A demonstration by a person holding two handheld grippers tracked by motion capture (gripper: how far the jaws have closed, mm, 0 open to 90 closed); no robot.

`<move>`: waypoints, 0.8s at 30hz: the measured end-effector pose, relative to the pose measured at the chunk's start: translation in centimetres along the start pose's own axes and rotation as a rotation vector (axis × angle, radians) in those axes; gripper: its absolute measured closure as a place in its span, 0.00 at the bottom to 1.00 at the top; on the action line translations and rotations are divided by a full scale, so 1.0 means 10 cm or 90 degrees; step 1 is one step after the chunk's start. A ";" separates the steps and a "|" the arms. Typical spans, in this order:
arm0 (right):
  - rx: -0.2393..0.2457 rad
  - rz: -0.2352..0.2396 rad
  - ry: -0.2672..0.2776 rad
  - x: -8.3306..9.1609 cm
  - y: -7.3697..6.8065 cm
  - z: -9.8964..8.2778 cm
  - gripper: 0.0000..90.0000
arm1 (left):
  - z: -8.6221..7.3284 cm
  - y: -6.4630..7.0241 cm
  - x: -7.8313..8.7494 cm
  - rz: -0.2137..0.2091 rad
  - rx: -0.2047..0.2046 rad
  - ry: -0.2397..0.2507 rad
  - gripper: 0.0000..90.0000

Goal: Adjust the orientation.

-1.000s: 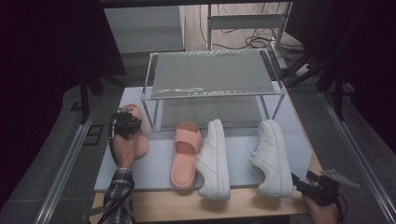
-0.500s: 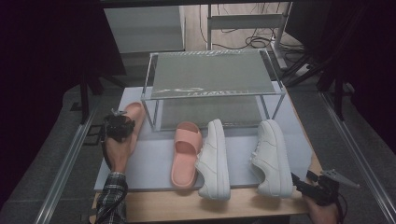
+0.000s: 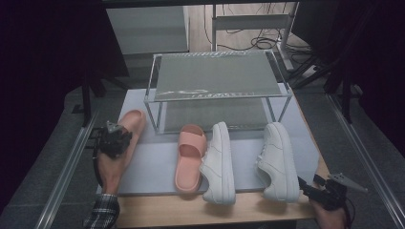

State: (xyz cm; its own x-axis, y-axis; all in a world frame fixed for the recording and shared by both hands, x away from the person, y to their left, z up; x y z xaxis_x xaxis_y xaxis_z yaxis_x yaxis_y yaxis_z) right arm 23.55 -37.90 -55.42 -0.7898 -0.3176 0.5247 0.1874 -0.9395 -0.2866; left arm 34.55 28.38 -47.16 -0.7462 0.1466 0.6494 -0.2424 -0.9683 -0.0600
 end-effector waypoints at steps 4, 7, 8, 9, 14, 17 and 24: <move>0.000 0.000 0.000 0.00 0.00 0.00 0.21 | -0.10 0.04 0.13 -0.015 -0.006 0.004 0.96; 0.000 0.000 0.000 0.00 0.00 0.00 0.21 | -0.18 0.08 0.22 -0.023 -0.015 0.004 0.96; 0.000 -0.001 0.001 0.00 0.00 0.00 0.21 | -0.21 0.09 0.26 -0.026 -0.014 0.006 0.96; 0.000 0.001 0.000 0.00 0.00 0.00 0.21 | -0.24 0.10 0.29 -0.030 -0.015 0.009 0.96; 0.000 0.000 0.000 0.00 0.00 0.00 0.21 | -0.37 0.17 0.44 -0.043 -0.022 0.015 0.96; -0.001 0.001 0.000 0.00 0.00 0.00 0.21 | -0.43 0.23 0.51 -0.055 -0.028 0.016 0.96; -0.002 0.000 0.000 0.00 0.00 0.00 0.21 | -0.55 0.45 0.65 -0.082 -0.053 0.021 0.96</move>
State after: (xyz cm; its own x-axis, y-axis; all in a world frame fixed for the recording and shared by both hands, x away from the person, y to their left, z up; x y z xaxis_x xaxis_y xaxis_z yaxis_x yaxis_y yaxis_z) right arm 23.53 -37.87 -55.40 -0.7893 -0.3183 0.5251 0.1862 -0.9390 -0.2892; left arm 25.24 26.11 -47.35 -0.7256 0.2765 0.6301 -0.3866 -0.9214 -0.0409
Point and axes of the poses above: each handheld gripper's, and its own axes: x roughly backward along the jaws, z roughly out of its top, y roughly to its right, the point moved 1 cm from there along -x, roughly forward along the jaws, and after that the axes turned 1 degree about -x, right-handed, at the moved point
